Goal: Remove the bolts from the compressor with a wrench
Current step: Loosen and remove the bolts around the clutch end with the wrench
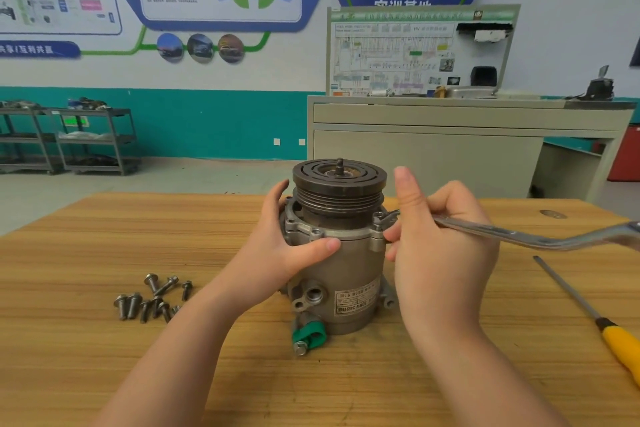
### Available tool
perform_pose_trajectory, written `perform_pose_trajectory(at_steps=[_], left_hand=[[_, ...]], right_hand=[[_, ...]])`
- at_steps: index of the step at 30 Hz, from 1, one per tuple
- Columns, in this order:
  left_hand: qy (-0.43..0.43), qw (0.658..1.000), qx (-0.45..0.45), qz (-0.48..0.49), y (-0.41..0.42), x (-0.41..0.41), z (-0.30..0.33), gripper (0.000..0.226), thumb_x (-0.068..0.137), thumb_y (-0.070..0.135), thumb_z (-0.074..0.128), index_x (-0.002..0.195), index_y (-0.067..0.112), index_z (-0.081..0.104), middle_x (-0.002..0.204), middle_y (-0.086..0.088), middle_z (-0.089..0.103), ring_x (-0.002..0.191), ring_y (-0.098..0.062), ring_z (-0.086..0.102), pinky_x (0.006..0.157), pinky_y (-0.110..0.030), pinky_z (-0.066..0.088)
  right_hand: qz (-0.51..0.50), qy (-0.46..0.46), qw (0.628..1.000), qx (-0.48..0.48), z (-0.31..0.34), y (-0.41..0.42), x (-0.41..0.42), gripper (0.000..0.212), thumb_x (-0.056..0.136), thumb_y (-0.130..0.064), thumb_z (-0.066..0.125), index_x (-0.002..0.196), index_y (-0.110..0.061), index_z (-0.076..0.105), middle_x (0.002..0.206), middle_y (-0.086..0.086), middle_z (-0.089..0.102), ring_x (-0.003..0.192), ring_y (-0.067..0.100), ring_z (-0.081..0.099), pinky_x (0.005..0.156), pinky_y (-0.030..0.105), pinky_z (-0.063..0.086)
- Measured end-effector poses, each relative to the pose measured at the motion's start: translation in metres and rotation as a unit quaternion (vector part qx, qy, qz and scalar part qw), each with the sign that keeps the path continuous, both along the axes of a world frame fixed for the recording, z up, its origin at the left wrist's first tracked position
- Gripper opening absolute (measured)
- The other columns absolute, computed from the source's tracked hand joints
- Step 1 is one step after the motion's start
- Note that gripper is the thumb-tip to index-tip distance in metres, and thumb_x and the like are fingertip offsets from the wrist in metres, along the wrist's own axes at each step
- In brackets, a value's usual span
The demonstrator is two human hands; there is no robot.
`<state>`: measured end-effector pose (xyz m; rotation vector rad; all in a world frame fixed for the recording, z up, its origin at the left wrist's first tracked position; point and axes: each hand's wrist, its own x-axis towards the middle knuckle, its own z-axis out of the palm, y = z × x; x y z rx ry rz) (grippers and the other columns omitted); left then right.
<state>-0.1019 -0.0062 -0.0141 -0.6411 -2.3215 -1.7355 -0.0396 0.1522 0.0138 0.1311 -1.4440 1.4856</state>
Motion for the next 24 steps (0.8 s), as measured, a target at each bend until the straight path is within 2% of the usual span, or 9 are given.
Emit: perform_pose_trajectory(at_steps=[4, 8, 10, 13, 15, 18, 20, 22, 24], left_hand=[[-0.001, 1.000, 0.001, 0.002, 0.000, 0.002, 0.001, 0.123, 0.056, 0.054, 0.079, 0.153, 0.038, 0.005, 0.133, 0.026, 0.041, 0.114, 0.012, 0.049, 0.088, -0.008, 0.047], [0.002, 1.000, 0.000, -0.002, 0.000, 0.001, -0.001, 0.120, 0.058, 0.052, 0.079, 0.153, 0.038, 0.006, 0.120, 0.039, 0.033, 0.102, 0.026, 0.046, 0.080, 0.001, 0.043], [0.003, 1.000, -0.005, 0.000, 0.001, 0.001, 0.000, 0.120, 0.057, 0.054, 0.078, 0.152, 0.039, 0.006, 0.119, 0.040, 0.033, 0.100, 0.028, 0.045, 0.078, 0.002, 0.043], [-0.002, 1.000, -0.002, 0.003, 0.001, 0.002, -0.001, 0.121, 0.058, 0.058, 0.081, 0.152, 0.041, 0.006, 0.129, 0.027, 0.039, 0.116, 0.008, 0.050, 0.085, -0.007, 0.048], [0.000, 1.000, -0.002, 0.006, 0.000, 0.002, -0.001, 0.124, 0.056, 0.062, 0.083, 0.151, 0.043, 0.006, 0.132, 0.025, 0.041, 0.123, -0.002, 0.049, 0.093, -0.016, 0.047], [-0.001, 1.000, 0.003, 0.003, -0.001, 0.001, -0.001, 0.122, 0.056, 0.061, 0.084, 0.151, 0.043, 0.009, 0.128, 0.031, 0.040, 0.123, 0.001, 0.049, 0.097, -0.019, 0.047], [-0.002, 1.000, 0.012, -0.002, 0.000, 0.002, -0.002, 0.118, 0.059, 0.055, 0.083, 0.150, 0.042, 0.010, 0.124, 0.033, 0.040, 0.115, 0.010, 0.051, 0.086, -0.010, 0.049], [-0.002, 1.000, 0.017, -0.006, 0.000, 0.002, -0.002, 0.115, 0.059, 0.050, 0.082, 0.149, 0.041, 0.011, 0.122, 0.034, 0.041, 0.107, 0.020, 0.050, 0.077, -0.004, 0.047], [0.001, 1.000, 0.014, -0.009, 0.000, 0.001, -0.003, 0.113, 0.060, 0.050, 0.083, 0.149, 0.042, 0.013, 0.123, 0.033, 0.042, 0.106, 0.020, 0.051, 0.076, -0.003, 0.047]], right_hand=[[-0.020, -0.003, 0.999, 0.030, -0.002, 0.004, -0.001, 0.048, 0.090, -0.028, 0.068, 0.055, -0.012, 0.039, 0.046, 0.004, 0.053, 0.040, 0.015, 0.050, 0.043, 0.020, 0.040], [-0.161, 0.055, 0.969, 0.176, -0.005, -0.007, 0.001, 0.044, 0.092, -0.018, 0.064, 0.057, -0.014, 0.038, 0.045, -0.002, 0.043, 0.045, 0.018, 0.040, 0.043, 0.019, 0.030], [-0.174, 0.064, 0.969, 0.166, -0.008, -0.012, 0.003, 0.042, 0.091, -0.014, 0.063, 0.056, -0.013, 0.040, 0.044, -0.001, 0.041, 0.045, 0.018, 0.041, 0.042, 0.018, 0.029], [-0.063, 0.009, 0.998, 0.029, -0.011, -0.002, 0.003, 0.043, 0.092, -0.020, 0.062, 0.055, -0.018, 0.041, 0.042, 0.000, 0.049, 0.040, 0.009, 0.047, 0.041, 0.009, 0.031], [0.060, -0.054, 0.992, -0.097, -0.008, 0.015, -0.004, 0.041, 0.092, -0.019, 0.065, 0.057, -0.016, 0.043, 0.041, -0.001, 0.051, 0.032, 0.006, 0.042, 0.037, 0.015, 0.034], [0.264, -0.179, 0.917, -0.241, 0.004, 0.043, -0.033, 0.032, 0.089, -0.020, 0.068, 0.065, -0.013, 0.047, 0.040, -0.002, 0.045, 0.030, 0.006, 0.034, 0.032, 0.014, 0.025], [0.366, -0.255, 0.860, -0.250, 0.010, 0.056, -0.049, 0.029, 0.083, -0.029, 0.070, 0.068, -0.012, 0.051, 0.041, -0.003, 0.044, 0.029, 0.003, 0.032, 0.029, 0.013, 0.024], [0.432, -0.258, 0.834, -0.227, 0.011, 0.063, -0.057, 0.031, 0.071, -0.036, 0.073, 0.068, -0.012, 0.054, 0.043, -0.003, 0.045, 0.029, 0.002, 0.034, 0.028, 0.012, 0.025], [0.457, -0.201, 0.835, -0.233, 0.010, 0.065, -0.058, 0.031, 0.065, -0.039, 0.076, 0.065, -0.012, 0.060, 0.045, -0.004, 0.049, 0.031, 0.002, 0.039, 0.030, 0.012, 0.028]])
